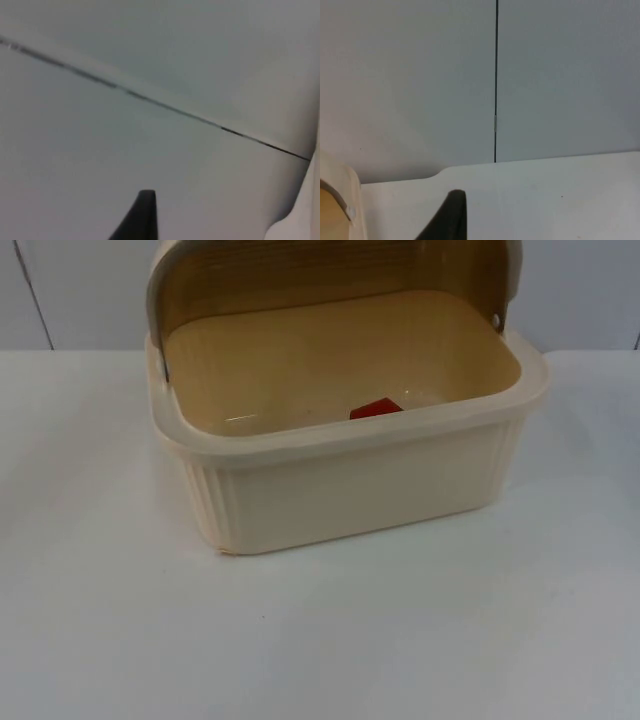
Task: Open the box lid with the left hand, place the block into the box with the right hand, then close the box lid with the left hand.
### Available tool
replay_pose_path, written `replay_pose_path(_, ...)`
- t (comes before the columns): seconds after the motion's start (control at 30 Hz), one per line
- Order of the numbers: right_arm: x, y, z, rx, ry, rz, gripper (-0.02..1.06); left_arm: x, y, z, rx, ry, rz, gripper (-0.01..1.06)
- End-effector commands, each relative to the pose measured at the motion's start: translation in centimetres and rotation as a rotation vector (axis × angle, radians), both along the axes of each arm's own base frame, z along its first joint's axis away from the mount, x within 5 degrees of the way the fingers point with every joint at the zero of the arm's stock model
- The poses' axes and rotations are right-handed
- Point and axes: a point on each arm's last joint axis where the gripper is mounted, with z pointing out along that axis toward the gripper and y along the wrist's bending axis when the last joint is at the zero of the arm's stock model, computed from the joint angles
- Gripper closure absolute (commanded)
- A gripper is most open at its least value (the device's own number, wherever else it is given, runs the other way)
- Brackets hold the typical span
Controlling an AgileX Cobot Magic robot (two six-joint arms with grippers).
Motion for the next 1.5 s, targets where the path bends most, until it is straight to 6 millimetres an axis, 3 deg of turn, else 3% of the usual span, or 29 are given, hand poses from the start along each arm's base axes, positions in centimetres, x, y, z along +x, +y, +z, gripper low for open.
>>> replay_pose_path(0.0, 0.0, -0.1, 0.1, -0.007, -0.015, -0.007, -0.01, 0.3, -0.5, -0.3, 0.028, -0.027, -0.022, 0.12)
replay_pose_path(0.03, 0.0, -0.2, 0.1, -0.009, -0.015, -0.007, -0.01, 0.5, -0.8, -0.9, 0.030, -0.022, -0.026, 0.26)
replay_pose_path(0.07, 0.0, -0.2, 0.2, -0.011, -0.017, -0.008, -0.01, 0.6, -0.9, -1.1, 0.033, -0.017, -0.026, 0.33)
replay_pose_path(0.1, 0.0, -0.2, 0.2, -0.011, -0.017, -0.008, -0.01, 0.6, -0.9, -1.1, 0.033, -0.017, -0.026, 0.33)
replay_pose_path(0.27, 0.0, -0.3, 0.2, -0.042, -0.018, -0.015, -0.01, 0.7, -1.2, -1.1, -0.034, -0.008, -0.025, 1.05)
replay_pose_path(0.63, 0.0, -0.4, 0.2, -0.032, -0.021, -0.026, -0.01, 0.5, -1.7, -1.5, -0.253, 0.120, 0.025, 1.05)
replay_pose_path(0.9, 0.0, -0.4, 0.2, -0.032, -0.021, -0.026, -0.01, 0.9, -1.9, -4.1, -0.145, 0.218, 0.016, 1.05)
replay_pose_path(1.47, 0.0, -0.4, 0.2, -0.032, -0.021, -0.026, -0.01, 0.7, -2.5, -5.6, -0.112, 0.296, -0.049, 1.05)
